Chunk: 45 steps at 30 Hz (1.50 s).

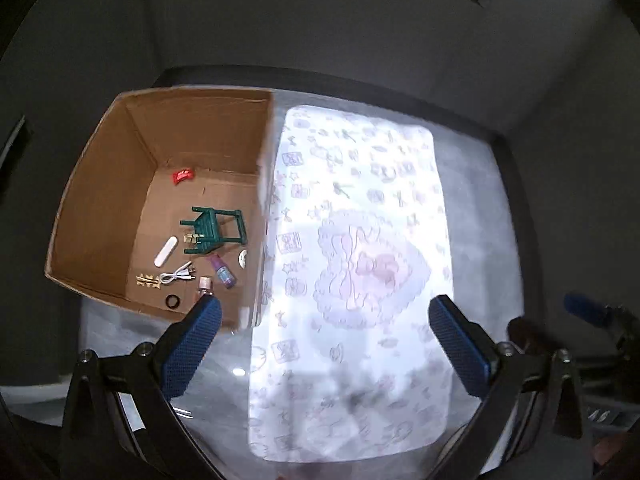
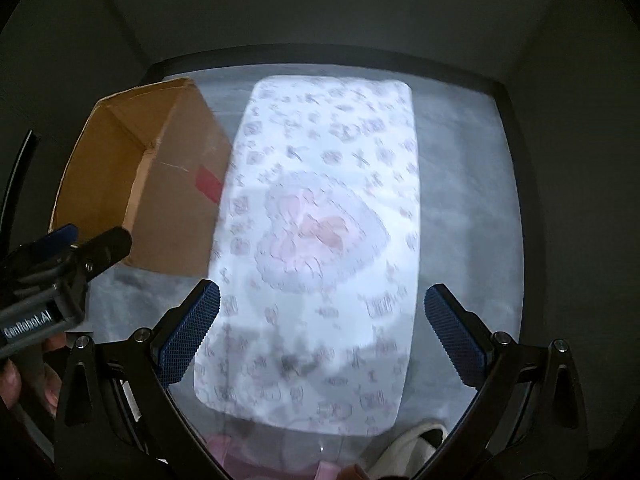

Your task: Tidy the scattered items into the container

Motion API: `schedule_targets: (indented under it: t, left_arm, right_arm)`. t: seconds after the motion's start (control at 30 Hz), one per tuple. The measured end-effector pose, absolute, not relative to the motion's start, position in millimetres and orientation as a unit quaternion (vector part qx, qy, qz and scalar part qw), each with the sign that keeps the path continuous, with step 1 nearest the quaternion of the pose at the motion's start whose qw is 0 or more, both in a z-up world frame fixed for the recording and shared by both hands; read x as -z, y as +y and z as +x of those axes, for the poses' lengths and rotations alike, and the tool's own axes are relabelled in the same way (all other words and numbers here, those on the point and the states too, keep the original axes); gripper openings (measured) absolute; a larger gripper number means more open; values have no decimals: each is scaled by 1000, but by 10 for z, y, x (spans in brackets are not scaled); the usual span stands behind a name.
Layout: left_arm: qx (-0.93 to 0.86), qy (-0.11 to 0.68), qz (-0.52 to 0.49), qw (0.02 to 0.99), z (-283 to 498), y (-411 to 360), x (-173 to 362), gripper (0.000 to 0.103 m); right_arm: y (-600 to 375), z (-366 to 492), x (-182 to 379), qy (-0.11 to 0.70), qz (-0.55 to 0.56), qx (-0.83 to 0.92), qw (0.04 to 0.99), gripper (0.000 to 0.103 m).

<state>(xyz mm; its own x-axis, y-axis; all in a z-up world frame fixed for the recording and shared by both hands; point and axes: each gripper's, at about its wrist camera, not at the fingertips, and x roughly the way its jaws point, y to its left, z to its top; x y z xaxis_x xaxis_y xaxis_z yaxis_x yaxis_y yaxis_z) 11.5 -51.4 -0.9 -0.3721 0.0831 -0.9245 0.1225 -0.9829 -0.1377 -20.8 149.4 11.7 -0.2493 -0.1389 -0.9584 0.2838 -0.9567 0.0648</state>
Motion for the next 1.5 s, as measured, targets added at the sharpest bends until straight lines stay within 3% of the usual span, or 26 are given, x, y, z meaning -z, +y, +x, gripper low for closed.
schedule_targets:
  t: [0.43, 1.5]
  left_arm:
    - [827, 22, 562, 7, 498, -127, -131, 103]
    - [852, 40, 522, 8, 388, -230, -103, 103]
  right_arm:
    - [1749, 151, -357, 49, 590, 795, 134, 103]
    - [1612, -9, -171, 58, 581, 803, 116, 103]
